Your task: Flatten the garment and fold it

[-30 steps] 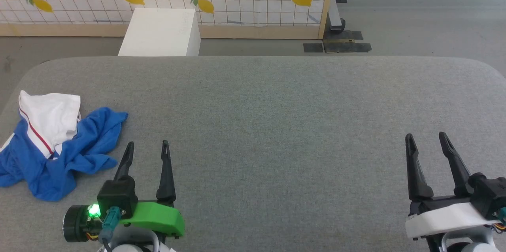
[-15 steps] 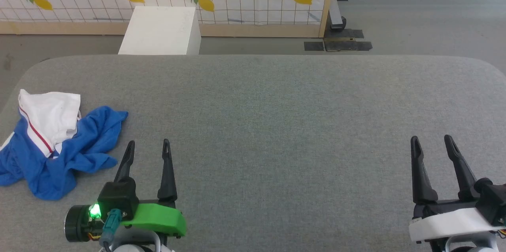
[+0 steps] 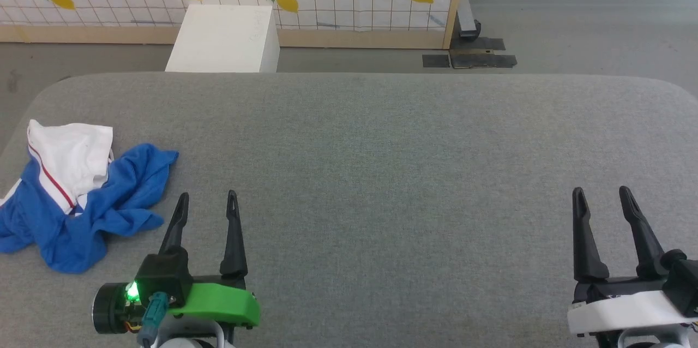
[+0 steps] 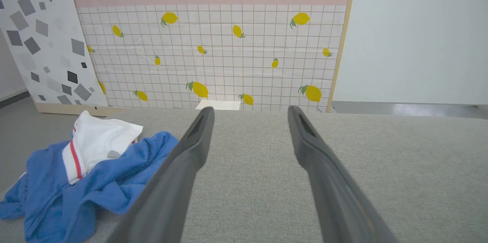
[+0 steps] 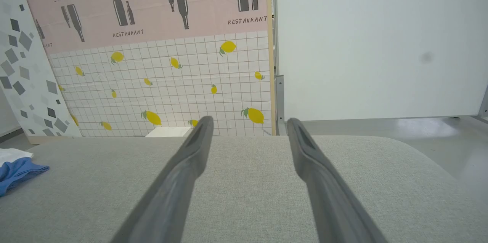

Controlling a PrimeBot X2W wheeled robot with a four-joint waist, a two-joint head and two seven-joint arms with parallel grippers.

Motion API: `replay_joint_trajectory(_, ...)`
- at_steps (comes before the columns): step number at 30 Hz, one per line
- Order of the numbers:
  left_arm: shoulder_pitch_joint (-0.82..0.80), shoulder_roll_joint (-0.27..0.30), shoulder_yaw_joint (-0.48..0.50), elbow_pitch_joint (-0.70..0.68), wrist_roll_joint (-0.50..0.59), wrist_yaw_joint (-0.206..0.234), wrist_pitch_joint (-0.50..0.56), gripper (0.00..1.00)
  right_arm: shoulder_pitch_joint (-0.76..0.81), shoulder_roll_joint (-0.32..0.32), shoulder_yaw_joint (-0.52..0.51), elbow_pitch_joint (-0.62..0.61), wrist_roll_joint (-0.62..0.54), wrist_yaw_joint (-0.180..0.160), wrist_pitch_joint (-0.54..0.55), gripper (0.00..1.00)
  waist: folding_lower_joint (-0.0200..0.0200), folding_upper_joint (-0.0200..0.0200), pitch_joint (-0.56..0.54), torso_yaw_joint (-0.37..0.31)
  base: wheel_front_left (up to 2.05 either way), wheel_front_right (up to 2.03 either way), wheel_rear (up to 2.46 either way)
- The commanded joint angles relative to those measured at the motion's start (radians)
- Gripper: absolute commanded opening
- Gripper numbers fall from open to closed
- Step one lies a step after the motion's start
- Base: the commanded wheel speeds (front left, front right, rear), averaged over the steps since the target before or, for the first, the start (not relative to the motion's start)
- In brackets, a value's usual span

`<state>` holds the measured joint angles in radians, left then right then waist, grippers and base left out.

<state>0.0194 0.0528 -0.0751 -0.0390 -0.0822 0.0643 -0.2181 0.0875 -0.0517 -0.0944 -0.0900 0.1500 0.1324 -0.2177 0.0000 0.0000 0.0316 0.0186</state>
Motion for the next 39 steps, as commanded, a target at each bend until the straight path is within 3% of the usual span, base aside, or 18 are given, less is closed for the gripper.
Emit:
replay_joint_trajectory(1, -0.008, -0.002, -0.002, 0.002, -0.003, 0.008, -0.01, 1.0, 0.019, 0.001, -0.001, -0.001, 0.007, -0.001, -0.011, 1.0, 0.0, 0.0, 0.002, 0.002, 0.0, 0.0, 0.0)
replay_joint_trajectory(39, -0.009, -0.003, -0.015, 0.036, -0.021, 0.009, -0.044, 1.0, 0.037, 0.001, -0.005, 0.026, -0.003, -0.002, -0.044, 1.0, 0.0, 0.0, -0.001, 0.018, 0.0, 0.0, 0.0)
